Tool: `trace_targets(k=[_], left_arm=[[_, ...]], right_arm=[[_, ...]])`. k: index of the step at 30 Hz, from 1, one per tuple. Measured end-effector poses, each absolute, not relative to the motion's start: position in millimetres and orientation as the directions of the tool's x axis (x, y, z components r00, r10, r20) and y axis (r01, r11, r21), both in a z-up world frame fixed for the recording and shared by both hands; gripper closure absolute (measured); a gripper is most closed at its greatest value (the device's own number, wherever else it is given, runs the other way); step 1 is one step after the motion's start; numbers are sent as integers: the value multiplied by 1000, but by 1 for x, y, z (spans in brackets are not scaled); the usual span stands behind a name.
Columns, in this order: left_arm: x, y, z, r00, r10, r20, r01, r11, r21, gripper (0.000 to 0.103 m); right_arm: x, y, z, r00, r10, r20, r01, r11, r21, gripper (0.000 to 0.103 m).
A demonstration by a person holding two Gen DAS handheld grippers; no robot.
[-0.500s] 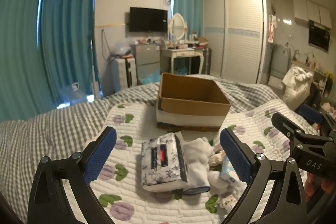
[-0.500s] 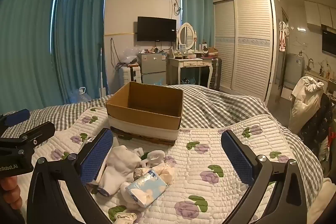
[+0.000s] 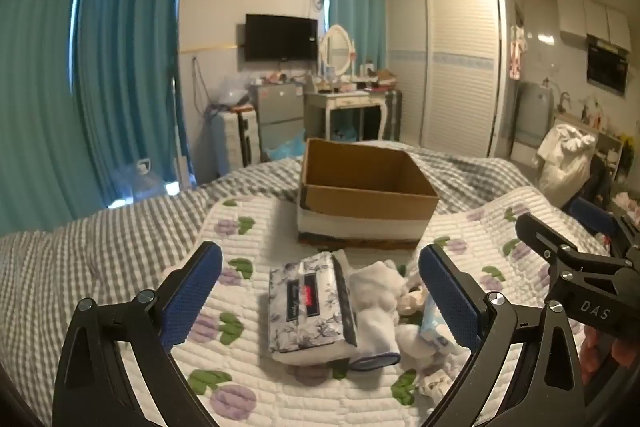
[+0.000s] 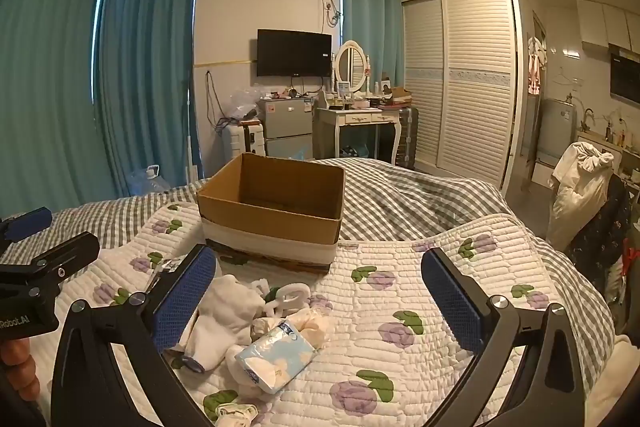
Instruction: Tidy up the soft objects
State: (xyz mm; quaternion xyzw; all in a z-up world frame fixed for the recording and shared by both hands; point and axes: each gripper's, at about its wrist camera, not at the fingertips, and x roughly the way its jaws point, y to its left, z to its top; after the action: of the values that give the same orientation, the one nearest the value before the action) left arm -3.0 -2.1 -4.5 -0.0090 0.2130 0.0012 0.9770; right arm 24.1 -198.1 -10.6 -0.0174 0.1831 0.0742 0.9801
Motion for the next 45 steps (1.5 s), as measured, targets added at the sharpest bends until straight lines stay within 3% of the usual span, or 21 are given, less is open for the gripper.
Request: trace_targets(k=[45], left_arm=[[-2,0,-3,908,1,-419,-4,1000,-8,2]], right_arm=[[27,-200,-17,919,121,-374,-135,991,-10,0]])
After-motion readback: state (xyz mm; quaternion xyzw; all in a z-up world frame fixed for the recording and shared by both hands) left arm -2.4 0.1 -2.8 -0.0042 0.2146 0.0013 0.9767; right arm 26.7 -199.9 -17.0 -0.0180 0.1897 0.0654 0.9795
